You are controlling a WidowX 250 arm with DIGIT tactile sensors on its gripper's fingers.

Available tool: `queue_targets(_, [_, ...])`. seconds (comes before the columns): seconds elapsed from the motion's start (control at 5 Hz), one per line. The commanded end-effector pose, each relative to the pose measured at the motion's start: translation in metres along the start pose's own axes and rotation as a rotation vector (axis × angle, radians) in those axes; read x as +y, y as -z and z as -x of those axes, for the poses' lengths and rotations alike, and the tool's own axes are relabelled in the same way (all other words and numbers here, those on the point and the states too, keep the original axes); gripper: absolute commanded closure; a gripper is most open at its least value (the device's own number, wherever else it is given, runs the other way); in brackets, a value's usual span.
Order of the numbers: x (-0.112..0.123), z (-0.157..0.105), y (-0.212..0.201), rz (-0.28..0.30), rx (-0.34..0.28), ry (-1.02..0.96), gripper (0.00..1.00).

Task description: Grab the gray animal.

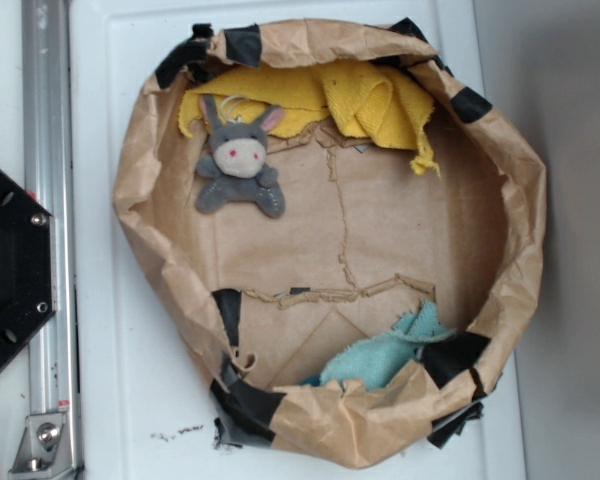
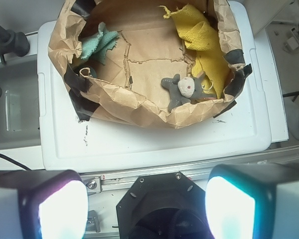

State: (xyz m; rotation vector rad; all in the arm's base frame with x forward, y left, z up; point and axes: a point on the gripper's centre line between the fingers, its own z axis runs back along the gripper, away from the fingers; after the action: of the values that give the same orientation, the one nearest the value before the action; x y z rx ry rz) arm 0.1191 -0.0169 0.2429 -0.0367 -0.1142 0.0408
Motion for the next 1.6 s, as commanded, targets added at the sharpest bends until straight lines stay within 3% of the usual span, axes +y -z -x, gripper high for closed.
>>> queue_targets(0.0, [0.0, 0.0, 0.0, 0.0, 0.0, 0.0, 0.0])
queue_targets(0.2, [0.028, -0.046, 0.044, -0.109, -0.023, -0.239, 0.0])
queue_targets(0.4, [0.06, -0.085, 0.085, -0.17, -0.042, -0.484, 0.0])
queue_targets(0.6, [0.078, -0.115, 0.126, -0.21, -0.018, -0.731, 0.0])
queue_targets(1.0, [0.073, -0.105, 0.178, -0.367, 0.119, -1.1, 0.0])
queue_targets(1.2, [0.079, -0.07, 0.197, -0.421, 0.125, -1.139, 0.0])
queue_targets(1.4, [0.115, -0.062, 0.212, -0.285, 0.068, -0.93, 0.0])
